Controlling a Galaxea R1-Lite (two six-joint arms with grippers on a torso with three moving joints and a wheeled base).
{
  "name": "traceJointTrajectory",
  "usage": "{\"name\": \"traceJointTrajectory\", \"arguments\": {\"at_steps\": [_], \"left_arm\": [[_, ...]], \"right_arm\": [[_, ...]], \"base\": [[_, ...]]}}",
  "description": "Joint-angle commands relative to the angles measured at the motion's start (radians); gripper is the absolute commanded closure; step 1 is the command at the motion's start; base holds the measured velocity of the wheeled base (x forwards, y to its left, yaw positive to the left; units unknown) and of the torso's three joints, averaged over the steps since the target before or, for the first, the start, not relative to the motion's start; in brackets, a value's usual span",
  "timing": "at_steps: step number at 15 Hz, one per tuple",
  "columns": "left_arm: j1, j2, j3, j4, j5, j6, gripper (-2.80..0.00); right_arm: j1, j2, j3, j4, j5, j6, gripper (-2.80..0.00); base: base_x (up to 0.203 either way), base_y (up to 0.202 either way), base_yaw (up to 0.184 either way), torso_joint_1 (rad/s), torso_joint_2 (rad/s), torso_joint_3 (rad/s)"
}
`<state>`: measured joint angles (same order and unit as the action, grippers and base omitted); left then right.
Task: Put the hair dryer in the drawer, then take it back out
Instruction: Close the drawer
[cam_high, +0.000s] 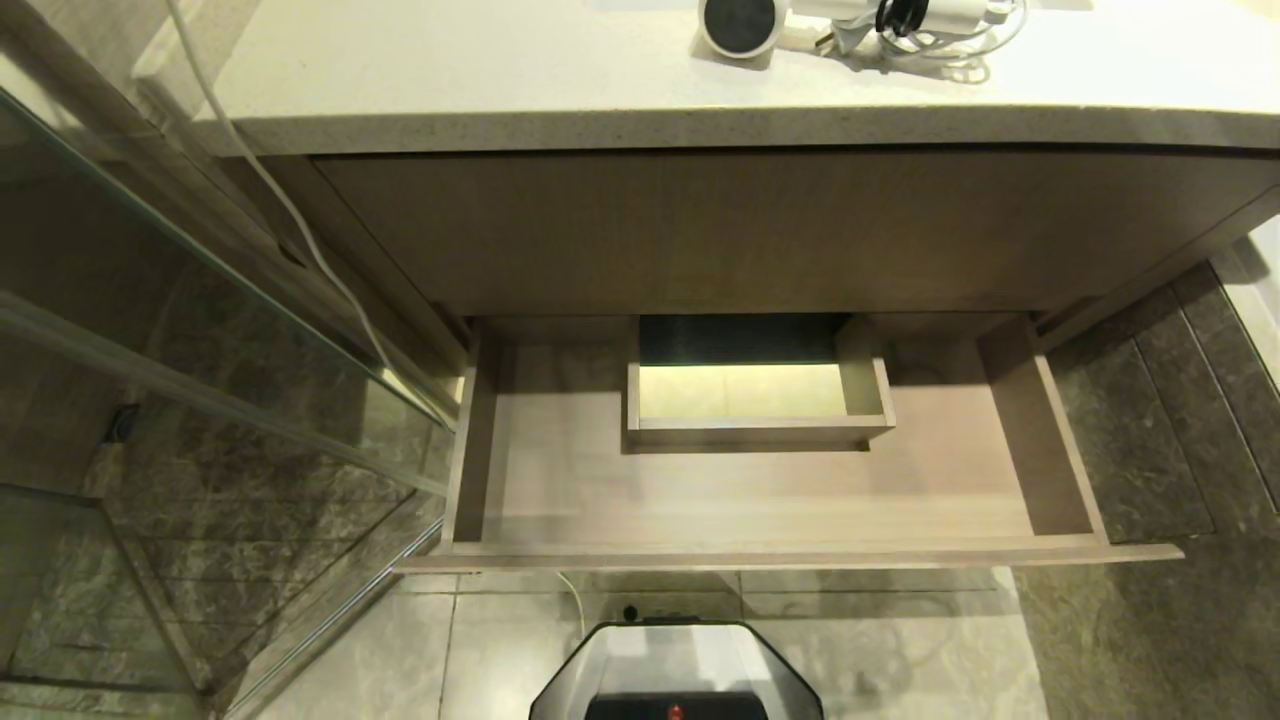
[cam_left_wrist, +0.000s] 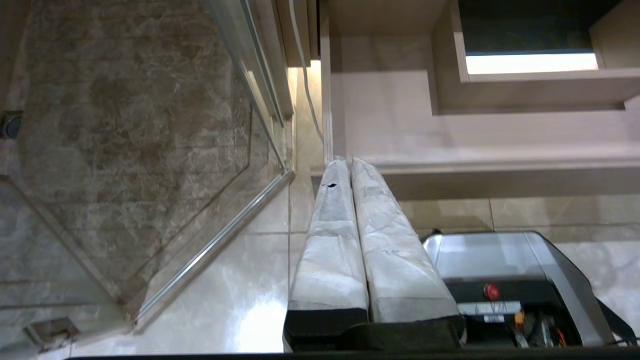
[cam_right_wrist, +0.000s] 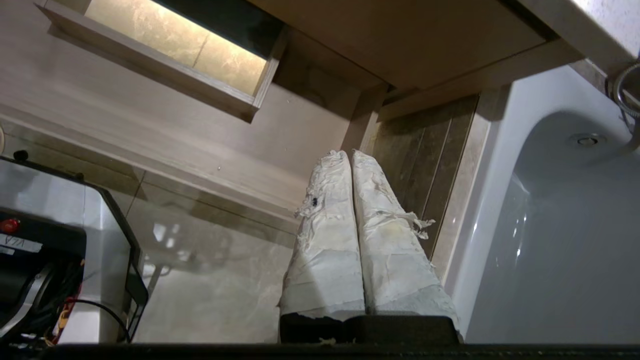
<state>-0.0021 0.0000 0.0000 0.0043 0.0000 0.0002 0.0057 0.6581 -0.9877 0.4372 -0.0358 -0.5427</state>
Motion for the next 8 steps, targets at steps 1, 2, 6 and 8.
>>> {"name": "traceJointTrajectory", "arguments": {"at_steps": [1, 2, 6, 8], "left_arm": [[-0.001, 0.000, 0.002, 0.000, 0.000, 0.000, 0.00], [0.001, 0.000, 0.002, 0.000, 0.000, 0.000, 0.00], [0.001, 0.000, 0.002, 0.000, 0.000, 0.000, 0.00], [0.001, 0.000, 0.002, 0.000, 0.000, 0.000, 0.00]], "right_arm": [[0.000, 0.002, 0.003, 0.005, -0.012, -0.003, 0.00], [0.000, 0.000, 0.007, 0.003, -0.014, -0.003, 0.00], [0.000, -0.005, 0.018, 0.001, -0.013, -0.002, 0.00], [0.002, -0.005, 0.020, 0.001, -0.013, -0.002, 0.00]], "base": [[0.000, 0.000, 0.000, -0.259, -0.06, -0.295], [0.000, 0.000, 0.000, -0.305, 0.18, -0.054], [0.000, 0.000, 0.000, -0.326, 0.49, 0.133], [0.000, 0.000, 0.000, -0.336, 0.54, 0.213]]}}
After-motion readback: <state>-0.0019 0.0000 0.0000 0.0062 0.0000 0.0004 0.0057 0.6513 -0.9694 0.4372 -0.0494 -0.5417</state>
